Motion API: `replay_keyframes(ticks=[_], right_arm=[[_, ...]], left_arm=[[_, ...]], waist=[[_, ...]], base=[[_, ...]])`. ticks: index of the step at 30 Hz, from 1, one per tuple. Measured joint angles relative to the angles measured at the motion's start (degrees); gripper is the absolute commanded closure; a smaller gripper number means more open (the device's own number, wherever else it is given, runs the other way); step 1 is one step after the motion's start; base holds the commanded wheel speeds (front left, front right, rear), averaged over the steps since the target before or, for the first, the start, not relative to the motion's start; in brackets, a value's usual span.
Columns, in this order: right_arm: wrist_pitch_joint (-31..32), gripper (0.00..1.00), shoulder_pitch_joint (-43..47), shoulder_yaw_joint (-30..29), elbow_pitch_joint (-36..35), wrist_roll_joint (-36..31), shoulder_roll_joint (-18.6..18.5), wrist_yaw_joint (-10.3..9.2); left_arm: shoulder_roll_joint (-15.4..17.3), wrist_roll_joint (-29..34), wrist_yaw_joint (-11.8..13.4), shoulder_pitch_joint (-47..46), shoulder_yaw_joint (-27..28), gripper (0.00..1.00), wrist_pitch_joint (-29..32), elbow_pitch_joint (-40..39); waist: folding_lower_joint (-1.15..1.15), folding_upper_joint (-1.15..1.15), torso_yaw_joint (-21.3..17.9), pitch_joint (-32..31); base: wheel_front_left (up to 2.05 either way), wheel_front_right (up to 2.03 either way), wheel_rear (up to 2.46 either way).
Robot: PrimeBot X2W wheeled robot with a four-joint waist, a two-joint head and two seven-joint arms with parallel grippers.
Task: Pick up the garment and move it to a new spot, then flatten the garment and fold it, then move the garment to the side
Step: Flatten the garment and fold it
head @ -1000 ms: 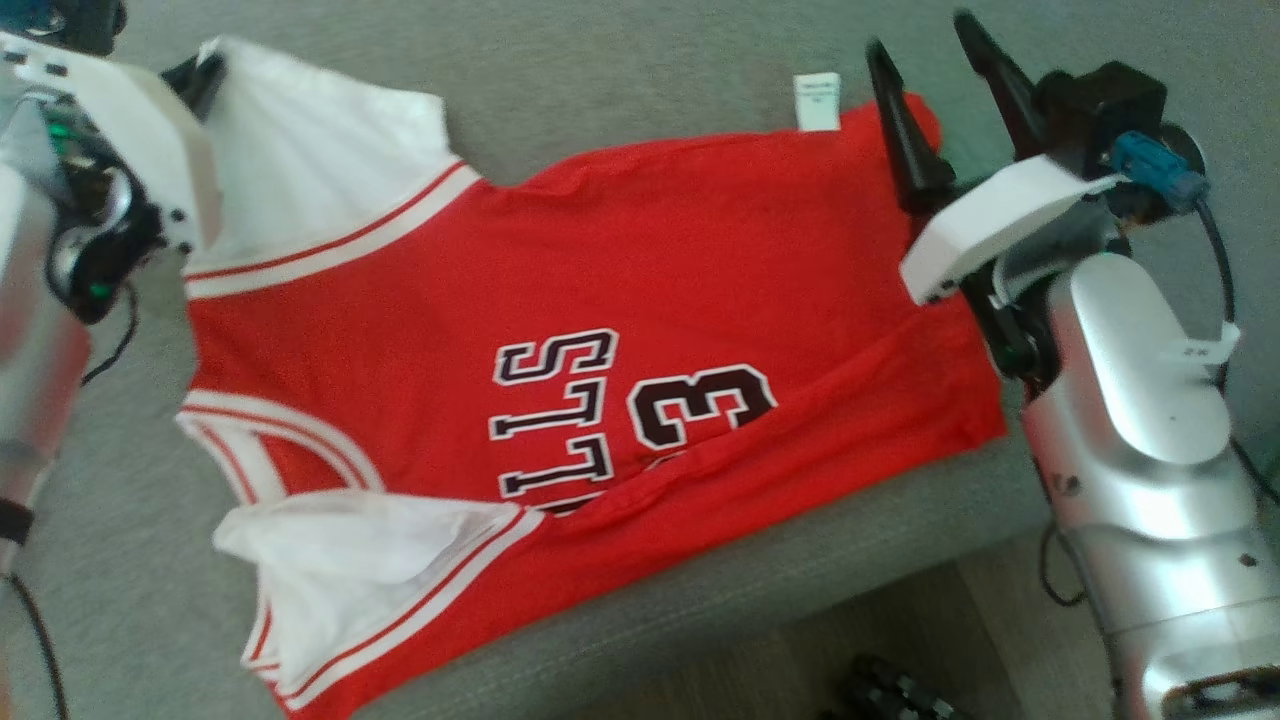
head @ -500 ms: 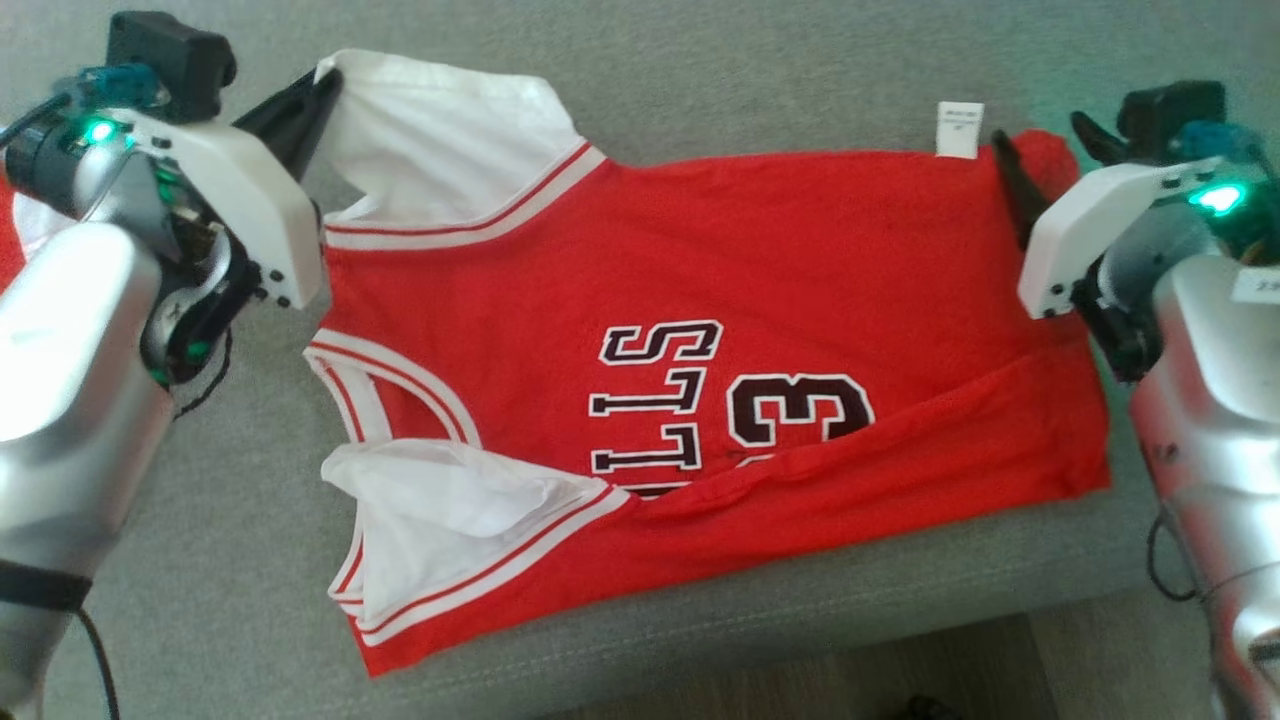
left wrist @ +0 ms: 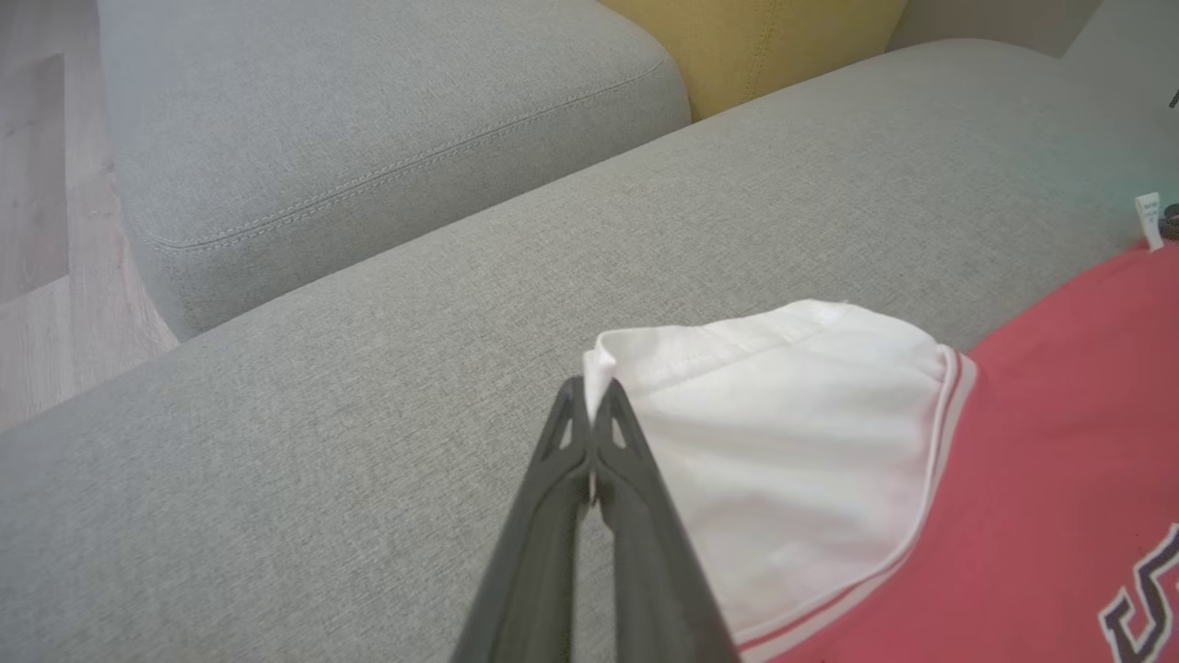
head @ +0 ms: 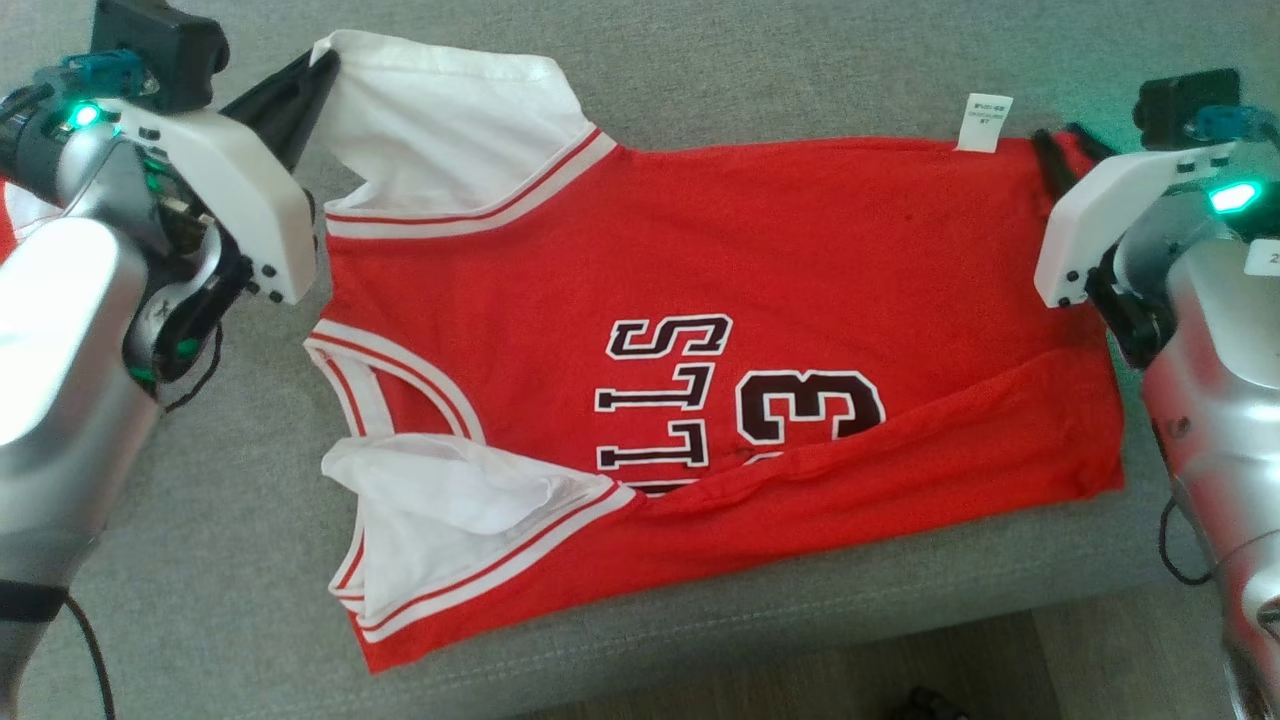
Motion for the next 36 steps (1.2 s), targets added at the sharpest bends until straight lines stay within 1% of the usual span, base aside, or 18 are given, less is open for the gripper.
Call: replay_keyframes(ticks=[4,7,13,17,22,25,27,28,33,36], right_arm=[[-2.3,1.0,-0.2,0.6,0.2,0.5,-0.1,0.0],[-5.7,1.0,-0.6,0.5,0.2,0.5,-0.4,0.0],[-9.5,1.0,-4.7,0.3,1.5,0.5,-0.4,0.0],[-11.5,1.0,-6.2,-0.7,3.3,0.5,-0.2,0.0],[-14.2,1.0,-8.2,-2.4,6.1,0.3,0.2,0.0],[-14.6,1.0,-8.9,-2.1,7.6,-0.2,1.4,0.0],[-15.3,1.0,-8.9,-1.6,8.4,-0.2,2.1,0.0],[-15.8,1.0,-8.9,-1.4,8.7,-0.1,2.2,0.0],[-17.7,1.0,-8.8,-0.1,9.6,0.7,1.9,0.0],[-19.2,1.0,-8.3,0.9,9.6,1.6,1.5,0.0]], left_arm=[[0.2,0.0,0.7,0.1,0.2,1.0,0.0,-0.1],[0.2,0.0,1.6,0.1,1.0,1.0,-0.5,-0.1],[0.1,0.0,3.4,-0.7,2.3,1.0,-3.4,1.7],[-1.1,0.6,4.4,-3.3,3.3,1.0,-6.2,3.6],[-3.6,1.4,4.4,-7.0,3.5,1.0,-9.1,7.5],[-4.6,2.1,4.2,-7.9,3.1,1.0,-10.0,10.2],[-4.6,2.1,3.2,-8.0,2.9,1.0,-10.4,11.3],[-4.6,2.1,3.2,-8.0,2.8,1.0,-10.8,11.7],[-4.3,2.4,1.7,-7.8,1.5,1.0,-11.7,11.7],[-3.4,2.6,1.7,-6.3,1.3,1.0,-11.7,9.8]], waist=[[0.0,0.0,0.0,-0.2],[0.0,0.0,0.0,-0.2],[0.0,0.0,0.1,0.3],[0.0,0.0,0.2,0.6],[0.0,0.0,0.3,0.7],[0.0,0.0,0.2,0.6],[0.0,0.0,0.1,0.5],[0.0,0.0,0.1,0.4],[0.0,0.0,0.1,-0.2],[0.0,0.0,0.2,-1.0]], base=[[0.0,0.0,0.0],[0.0,0.0,0.0],[0.0,0.0,0.0],[0.0,0.0,0.0],[0.0,0.0,0.0],[0.0,0.0,0.0],[0.0,0.0,0.0],[0.0,0.0,0.0],[0.0,0.0,0.0],[0.0,0.0,0.0]])
